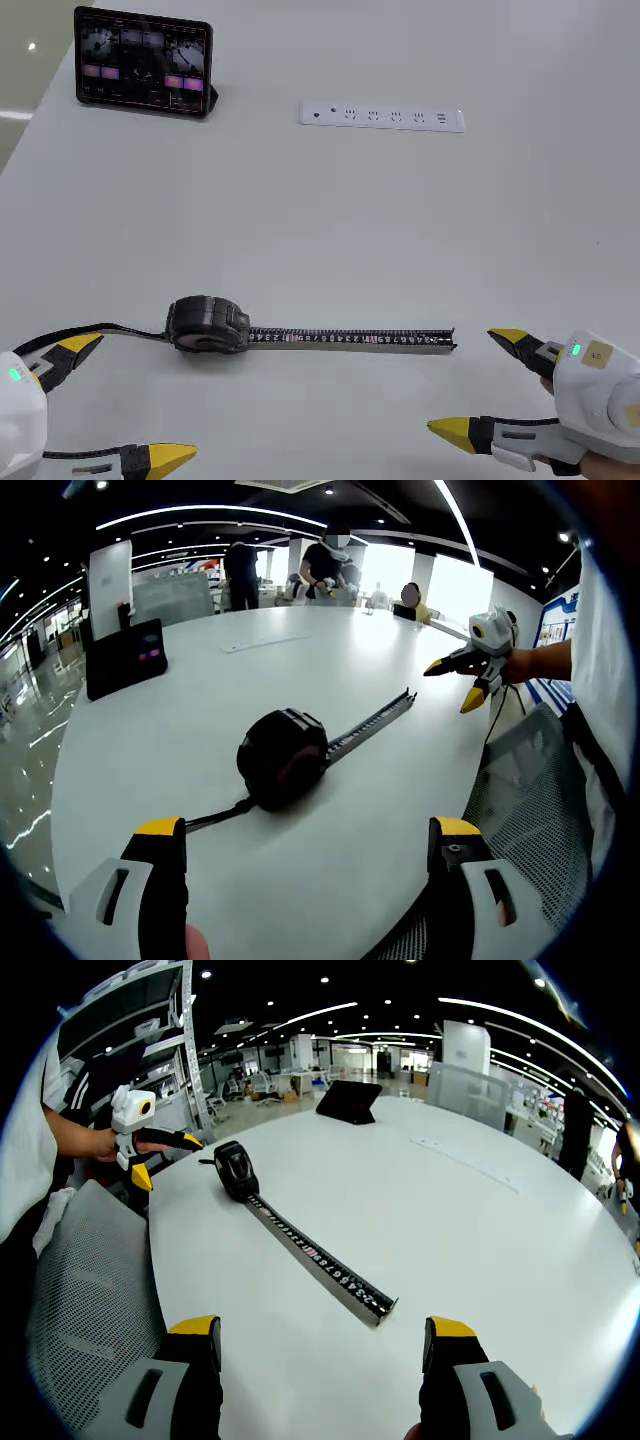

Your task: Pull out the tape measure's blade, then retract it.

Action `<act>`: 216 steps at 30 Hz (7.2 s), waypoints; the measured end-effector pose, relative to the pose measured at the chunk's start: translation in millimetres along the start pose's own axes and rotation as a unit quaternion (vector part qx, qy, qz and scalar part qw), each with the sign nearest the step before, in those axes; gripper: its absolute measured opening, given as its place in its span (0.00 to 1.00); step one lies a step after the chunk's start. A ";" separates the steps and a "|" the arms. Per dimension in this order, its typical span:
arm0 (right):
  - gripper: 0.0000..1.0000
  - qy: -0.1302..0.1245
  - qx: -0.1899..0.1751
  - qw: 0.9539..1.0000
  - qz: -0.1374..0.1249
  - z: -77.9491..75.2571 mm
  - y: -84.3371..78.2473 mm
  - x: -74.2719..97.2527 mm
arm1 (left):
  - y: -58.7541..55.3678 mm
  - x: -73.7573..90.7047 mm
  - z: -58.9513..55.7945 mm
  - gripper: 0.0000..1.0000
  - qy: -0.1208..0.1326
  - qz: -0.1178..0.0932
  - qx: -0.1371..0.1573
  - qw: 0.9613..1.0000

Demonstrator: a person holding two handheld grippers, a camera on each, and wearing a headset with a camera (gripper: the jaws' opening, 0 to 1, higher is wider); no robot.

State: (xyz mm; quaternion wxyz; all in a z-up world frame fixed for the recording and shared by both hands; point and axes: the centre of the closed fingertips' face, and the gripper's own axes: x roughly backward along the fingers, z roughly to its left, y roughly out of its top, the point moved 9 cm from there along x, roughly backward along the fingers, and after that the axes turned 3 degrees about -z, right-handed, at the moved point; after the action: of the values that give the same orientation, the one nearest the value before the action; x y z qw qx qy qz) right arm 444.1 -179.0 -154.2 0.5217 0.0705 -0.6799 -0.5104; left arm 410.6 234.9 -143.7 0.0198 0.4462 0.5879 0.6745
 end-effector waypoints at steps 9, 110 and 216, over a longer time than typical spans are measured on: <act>0.82 -0.004 -0.007 1.000 -0.013 3.3 -4.9 3.0 | -3.1 4.2 -0.3 0.99 0.015 -0.007 0.006 1.000; 0.86 -0.011 -0.003 1.000 -0.021 2.5 -12.2 -4.0 | 1.6 1.5 2.8 0.99 0.021 -0.011 -0.008 1.000; 0.79 0.008 0.021 1.000 -0.019 -22.3 1.4 -15.7 | 28.9 -67.8 -8.7 0.95 0.046 -0.044 0.111 0.992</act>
State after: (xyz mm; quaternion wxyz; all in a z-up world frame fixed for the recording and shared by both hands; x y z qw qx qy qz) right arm 469.1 -182.3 -164.6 0.5156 0.0982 -0.6848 -0.5056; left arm 460.3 181.9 -158.7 -0.0276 0.3879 0.6781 0.6237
